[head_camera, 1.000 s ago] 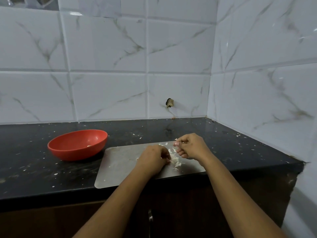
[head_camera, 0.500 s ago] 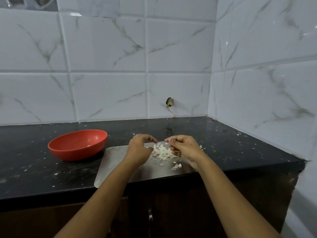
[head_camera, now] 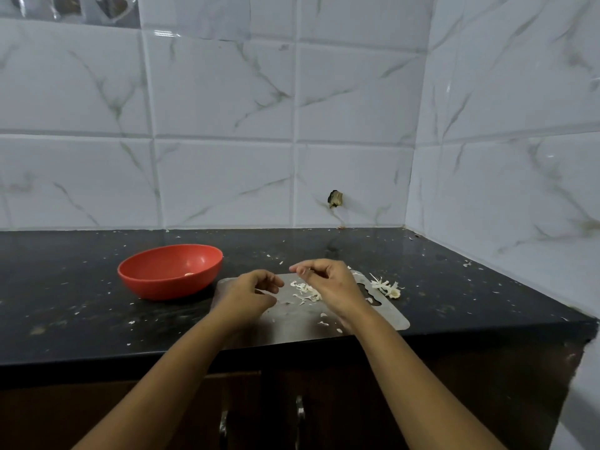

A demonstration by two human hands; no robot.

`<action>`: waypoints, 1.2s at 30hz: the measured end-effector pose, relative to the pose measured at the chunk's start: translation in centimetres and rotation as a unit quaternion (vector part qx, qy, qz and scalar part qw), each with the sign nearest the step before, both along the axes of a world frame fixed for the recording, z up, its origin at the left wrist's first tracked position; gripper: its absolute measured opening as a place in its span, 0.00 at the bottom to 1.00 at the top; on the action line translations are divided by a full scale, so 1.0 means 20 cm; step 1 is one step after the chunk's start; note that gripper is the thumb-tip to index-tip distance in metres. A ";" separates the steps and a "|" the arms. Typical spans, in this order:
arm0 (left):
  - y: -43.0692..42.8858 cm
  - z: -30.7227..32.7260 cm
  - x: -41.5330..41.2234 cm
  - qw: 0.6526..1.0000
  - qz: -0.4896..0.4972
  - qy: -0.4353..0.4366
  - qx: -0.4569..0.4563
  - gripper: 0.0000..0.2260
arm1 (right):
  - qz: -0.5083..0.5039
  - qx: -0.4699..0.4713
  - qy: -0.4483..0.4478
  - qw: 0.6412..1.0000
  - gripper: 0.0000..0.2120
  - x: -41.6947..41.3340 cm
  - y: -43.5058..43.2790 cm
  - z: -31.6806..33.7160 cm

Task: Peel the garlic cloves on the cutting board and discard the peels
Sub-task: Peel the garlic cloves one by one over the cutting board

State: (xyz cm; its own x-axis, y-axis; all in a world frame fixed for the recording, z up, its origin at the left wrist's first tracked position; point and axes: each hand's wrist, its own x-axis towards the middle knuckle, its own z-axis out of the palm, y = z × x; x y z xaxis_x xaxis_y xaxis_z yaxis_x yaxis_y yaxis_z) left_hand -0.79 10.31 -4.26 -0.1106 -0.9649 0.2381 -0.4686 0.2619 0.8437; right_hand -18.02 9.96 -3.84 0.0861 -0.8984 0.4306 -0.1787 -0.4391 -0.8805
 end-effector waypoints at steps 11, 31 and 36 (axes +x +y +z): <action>0.04 -0.08 0.13 0.991 0.054 0.116 0.031 0.21 | 0.082 0.133 -0.069 0.985 0.10 0.27 0.01 -0.04; 0.10 -0.06 0.02 0.972 0.053 0.230 0.017 0.09 | 0.057 0.077 -0.039 0.995 0.06 0.27 0.01 -0.08; 0.10 -0.08 0.04 0.976 0.075 0.204 0.013 0.07 | 0.052 0.124 -0.123 0.983 0.05 0.26 0.00 -0.08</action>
